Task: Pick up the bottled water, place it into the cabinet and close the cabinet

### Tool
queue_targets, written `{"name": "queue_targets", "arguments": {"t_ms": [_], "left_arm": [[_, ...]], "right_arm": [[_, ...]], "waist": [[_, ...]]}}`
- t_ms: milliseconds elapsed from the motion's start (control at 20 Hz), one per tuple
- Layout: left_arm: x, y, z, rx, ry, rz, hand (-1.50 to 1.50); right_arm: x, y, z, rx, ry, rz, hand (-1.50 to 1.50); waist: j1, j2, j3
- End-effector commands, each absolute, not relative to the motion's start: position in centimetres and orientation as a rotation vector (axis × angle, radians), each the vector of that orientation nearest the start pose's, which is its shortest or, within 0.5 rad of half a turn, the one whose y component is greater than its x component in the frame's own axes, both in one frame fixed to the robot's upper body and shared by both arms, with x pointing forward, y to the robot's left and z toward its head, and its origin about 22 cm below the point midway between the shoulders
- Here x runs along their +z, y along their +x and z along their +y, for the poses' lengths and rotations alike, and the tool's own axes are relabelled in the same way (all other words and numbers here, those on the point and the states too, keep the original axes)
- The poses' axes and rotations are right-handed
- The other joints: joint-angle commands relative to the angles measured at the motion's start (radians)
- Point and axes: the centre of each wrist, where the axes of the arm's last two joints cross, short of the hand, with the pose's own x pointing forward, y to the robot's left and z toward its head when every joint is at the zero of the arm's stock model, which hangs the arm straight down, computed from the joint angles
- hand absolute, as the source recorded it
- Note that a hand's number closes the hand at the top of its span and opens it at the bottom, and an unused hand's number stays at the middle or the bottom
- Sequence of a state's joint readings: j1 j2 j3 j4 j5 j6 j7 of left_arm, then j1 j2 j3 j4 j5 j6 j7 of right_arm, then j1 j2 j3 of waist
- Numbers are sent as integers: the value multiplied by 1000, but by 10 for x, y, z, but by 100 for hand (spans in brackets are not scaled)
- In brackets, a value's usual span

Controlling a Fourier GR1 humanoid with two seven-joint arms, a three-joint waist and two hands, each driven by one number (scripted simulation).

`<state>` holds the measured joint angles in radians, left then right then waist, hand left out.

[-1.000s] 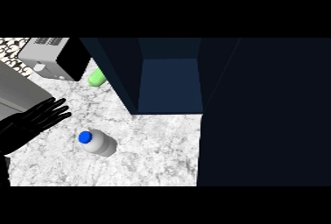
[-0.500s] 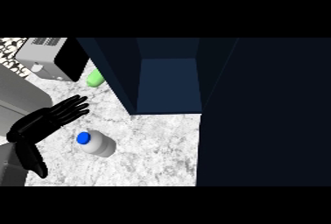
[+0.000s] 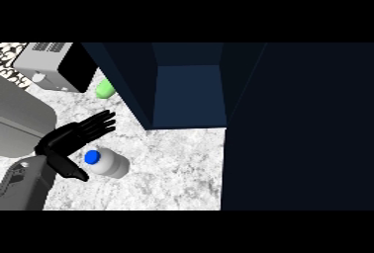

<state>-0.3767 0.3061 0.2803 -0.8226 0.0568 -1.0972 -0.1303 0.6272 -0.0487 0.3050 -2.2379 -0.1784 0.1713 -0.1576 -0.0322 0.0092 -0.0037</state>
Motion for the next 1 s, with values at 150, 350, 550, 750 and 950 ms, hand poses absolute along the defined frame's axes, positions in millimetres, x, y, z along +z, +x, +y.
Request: {"name": "queue_targets", "arguments": {"t_ms": [150,350,550,750,950], "left_arm": [[-61,309,359,-477,-848,-1230,-150],[-76,305,339,-501,-858,-1196,-150],[-79,311,330,-487,-850,-1226,-150],[-93,302,313,-499,-869,-1208,-150],[-96,299,327,-456,-888,-1185,-150]], "right_arm": [[65,90,-215,-50,369,-1810,-150],[61,88,-220,-47,344,-1834,-150],[58,90,-215,-10,374,-1820,-150],[58,101,-226,-26,341,-1855,-150],[58,89,-219,-43,374,-1817,-150]], "waist": [[-8,2,-1],[-5,0,0],[-19,7,-2],[-5,6,-1],[-13,4,-1]]}}
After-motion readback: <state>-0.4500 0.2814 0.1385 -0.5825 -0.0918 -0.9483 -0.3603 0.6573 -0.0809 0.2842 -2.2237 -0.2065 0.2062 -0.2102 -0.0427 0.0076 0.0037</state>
